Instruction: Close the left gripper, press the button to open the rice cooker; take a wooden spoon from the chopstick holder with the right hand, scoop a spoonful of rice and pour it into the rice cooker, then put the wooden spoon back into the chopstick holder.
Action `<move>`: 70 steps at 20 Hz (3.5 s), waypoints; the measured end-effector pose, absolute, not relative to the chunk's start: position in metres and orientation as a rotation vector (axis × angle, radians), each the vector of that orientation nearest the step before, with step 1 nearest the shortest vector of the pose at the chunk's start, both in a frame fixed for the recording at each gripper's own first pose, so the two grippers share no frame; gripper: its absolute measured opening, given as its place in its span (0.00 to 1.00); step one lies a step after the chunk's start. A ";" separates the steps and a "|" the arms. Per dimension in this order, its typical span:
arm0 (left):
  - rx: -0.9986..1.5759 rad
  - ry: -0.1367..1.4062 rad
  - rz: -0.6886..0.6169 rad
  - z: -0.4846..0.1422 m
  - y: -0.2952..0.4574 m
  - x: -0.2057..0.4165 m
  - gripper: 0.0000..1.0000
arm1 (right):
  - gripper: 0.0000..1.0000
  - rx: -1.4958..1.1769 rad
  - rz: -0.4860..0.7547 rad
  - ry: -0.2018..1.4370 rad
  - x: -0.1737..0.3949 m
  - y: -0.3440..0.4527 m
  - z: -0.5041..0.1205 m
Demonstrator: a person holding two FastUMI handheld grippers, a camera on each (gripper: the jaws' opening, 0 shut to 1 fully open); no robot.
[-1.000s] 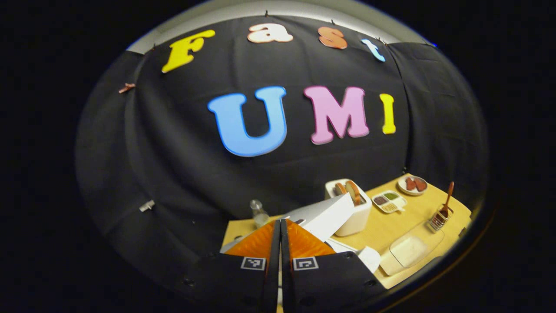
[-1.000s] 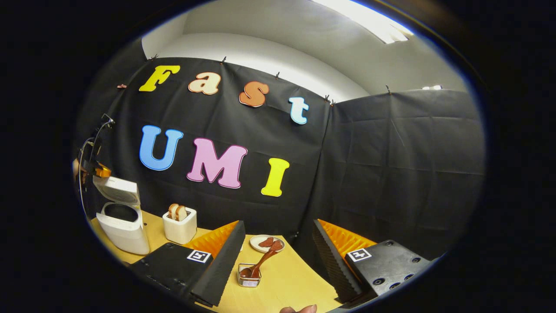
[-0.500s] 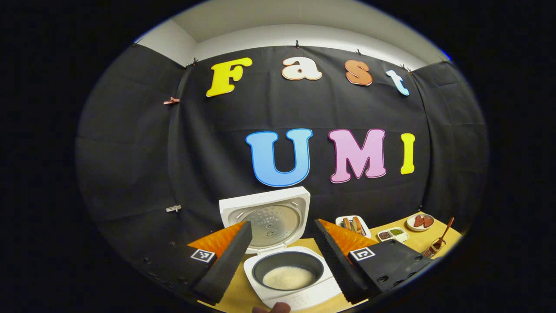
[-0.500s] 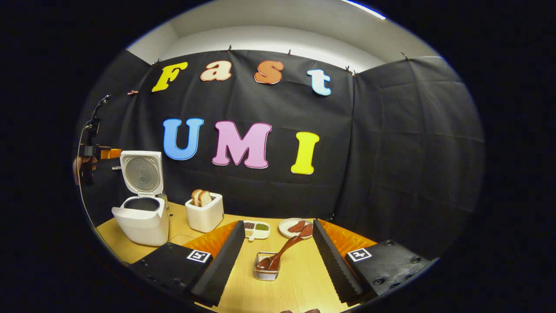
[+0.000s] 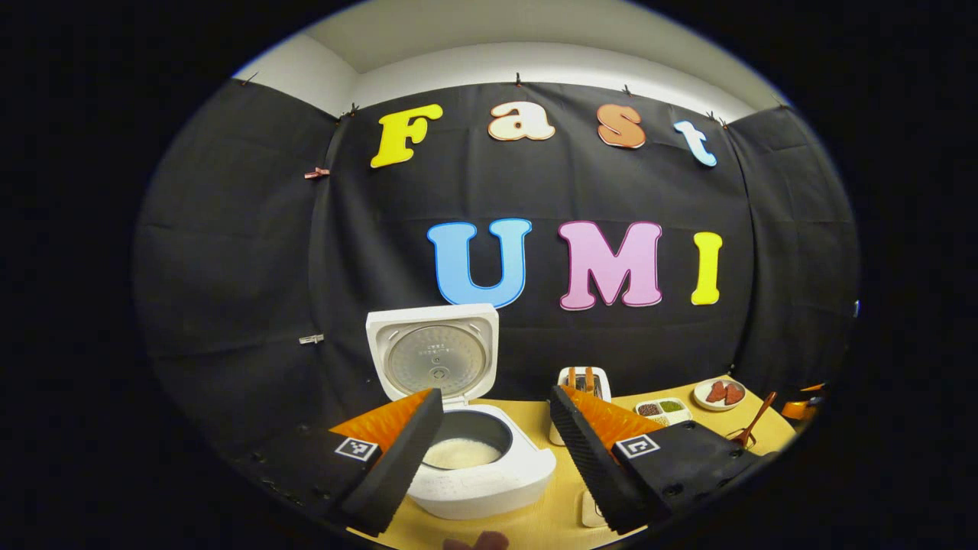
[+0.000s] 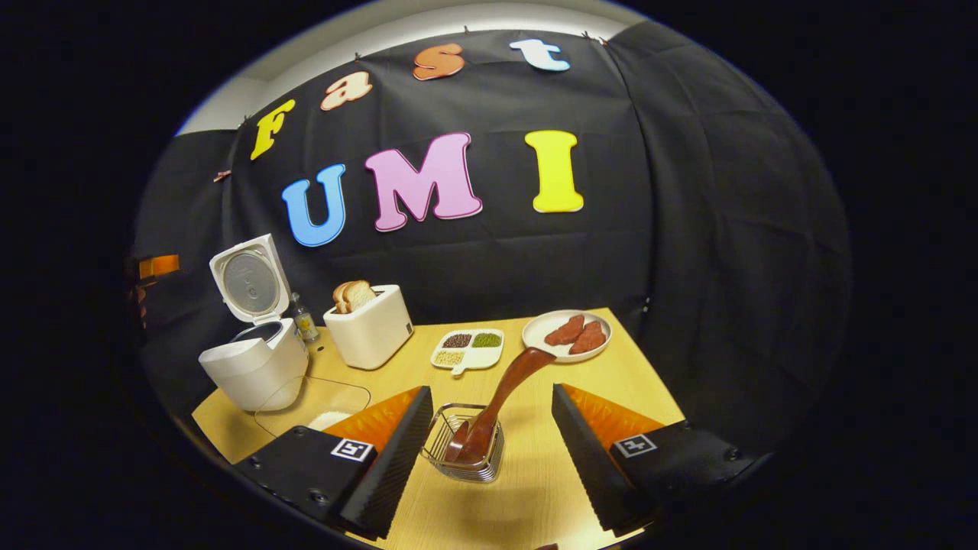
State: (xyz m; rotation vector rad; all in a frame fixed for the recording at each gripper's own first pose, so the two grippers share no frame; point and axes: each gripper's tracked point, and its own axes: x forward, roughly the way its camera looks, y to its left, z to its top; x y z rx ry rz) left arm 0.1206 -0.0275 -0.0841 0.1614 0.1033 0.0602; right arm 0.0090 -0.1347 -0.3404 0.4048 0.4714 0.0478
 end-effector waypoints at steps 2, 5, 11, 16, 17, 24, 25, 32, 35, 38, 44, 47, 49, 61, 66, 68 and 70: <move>0.160 0.115 0.052 -0.092 -0.048 0.112 0.97 | 0.97 0.459 0.071 0.499 0.024 -0.133 -0.364; 0.130 0.152 0.057 -0.115 -0.061 0.105 0.97 | 0.95 0.491 0.105 0.537 0.046 -0.123 -0.396; 0.100 0.240 0.123 -0.147 -0.043 0.090 0.96 | 0.72 0.487 0.157 0.555 0.082 -0.099 -0.420; 0.073 0.257 0.156 -0.151 -0.027 0.083 0.96 | 0.24 0.482 0.112 0.538 0.073 -0.103 -0.410; 0.077 0.257 0.158 -0.152 -0.025 0.084 0.97 | 0.24 0.492 0.113 0.548 0.068 -0.099 -0.410; 0.088 0.248 0.153 -0.141 -0.014 0.080 0.97 | 0.10 0.598 0.088 0.584 0.055 -0.095 -0.412; 0.088 0.244 0.150 -0.138 -0.014 0.080 0.96 | 0.13 0.598 0.068 0.588 0.058 -0.096 -0.413; 0.087 0.226 0.106 -0.120 -0.001 0.076 0.96 | 0.10 0.542 0.051 0.451 0.069 -0.106 -0.322; 0.114 0.225 0.081 -0.116 0.012 0.073 0.96 | 0.11 0.535 0.080 0.384 0.074 -0.085 -0.273; 0.128 0.221 0.052 -0.113 0.021 0.075 0.96 | 0.10 0.496 0.163 0.344 0.071 -0.035 -0.243; 0.118 0.227 0.007 -0.115 0.039 0.082 0.96 | 0.10 0.135 0.361 0.430 0.062 0.086 -0.272; 0.112 0.228 -0.014 -0.119 0.047 0.084 0.96 | 0.10 -0.092 0.395 0.464 0.062 0.120 -0.300; 0.103 0.235 -0.019 -0.124 0.054 0.086 0.96 | 0.11 -0.224 0.396 0.494 0.061 0.133 -0.323; 0.083 0.266 0.008 -0.136 0.101 0.092 0.96 | 0.14 0.015 0.282 0.615 0.061 0.191 -0.371; 0.083 0.279 0.013 -0.139 0.108 0.091 0.96 | 0.11 0.293 0.239 0.630 0.053 0.216 -0.361; 0.098 0.280 0.013 -0.139 0.110 0.090 0.97 | 0.11 0.340 0.236 0.623 0.052 0.222 -0.361; 0.098 0.278 0.018 -0.137 0.111 0.089 0.97 | 0.11 0.436 0.212 0.630 0.052 0.221 -0.363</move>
